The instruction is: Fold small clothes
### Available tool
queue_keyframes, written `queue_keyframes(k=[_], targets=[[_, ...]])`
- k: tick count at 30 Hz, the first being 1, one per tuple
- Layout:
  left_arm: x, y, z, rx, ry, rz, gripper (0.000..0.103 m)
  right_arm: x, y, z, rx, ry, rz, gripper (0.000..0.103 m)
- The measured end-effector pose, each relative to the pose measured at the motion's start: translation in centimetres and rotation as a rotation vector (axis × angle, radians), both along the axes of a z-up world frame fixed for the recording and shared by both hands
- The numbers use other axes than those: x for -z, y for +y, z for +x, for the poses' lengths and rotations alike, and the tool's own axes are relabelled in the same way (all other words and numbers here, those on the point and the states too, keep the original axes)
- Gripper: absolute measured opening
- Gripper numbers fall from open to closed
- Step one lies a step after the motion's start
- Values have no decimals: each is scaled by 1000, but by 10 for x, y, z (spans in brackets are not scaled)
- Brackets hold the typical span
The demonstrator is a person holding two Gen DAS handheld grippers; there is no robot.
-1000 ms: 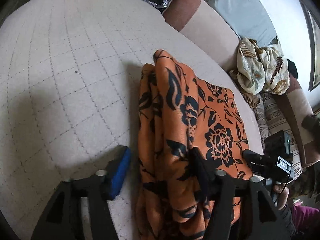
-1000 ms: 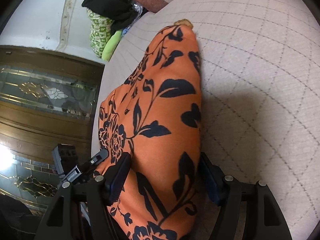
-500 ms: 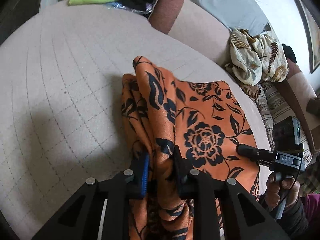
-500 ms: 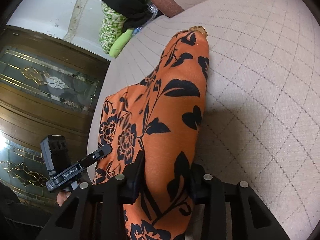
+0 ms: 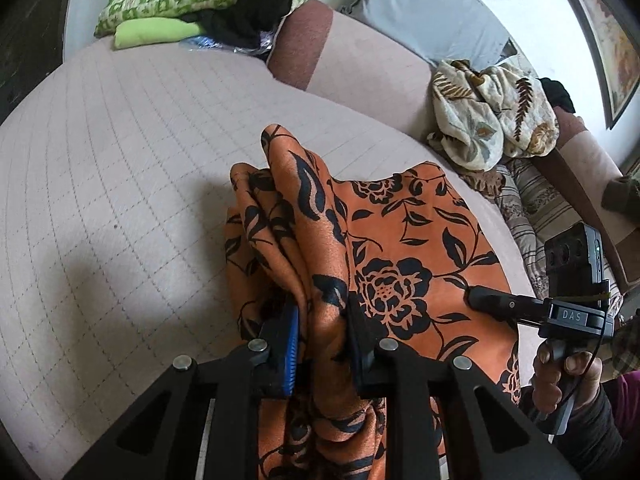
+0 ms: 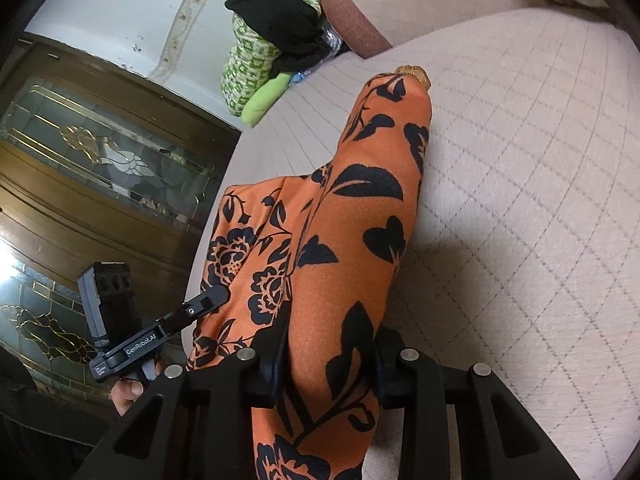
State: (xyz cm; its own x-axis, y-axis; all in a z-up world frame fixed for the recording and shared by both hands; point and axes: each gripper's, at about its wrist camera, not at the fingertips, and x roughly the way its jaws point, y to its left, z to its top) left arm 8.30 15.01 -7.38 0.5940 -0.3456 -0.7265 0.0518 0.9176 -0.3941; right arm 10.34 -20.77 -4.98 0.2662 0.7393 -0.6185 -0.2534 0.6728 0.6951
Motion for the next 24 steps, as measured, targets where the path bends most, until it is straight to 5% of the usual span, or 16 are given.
queue_keyframes(k=[24], targets=[[-63,-87,78,114,-138,-9,21,-86,-115,40,119,-168,-41,33]])
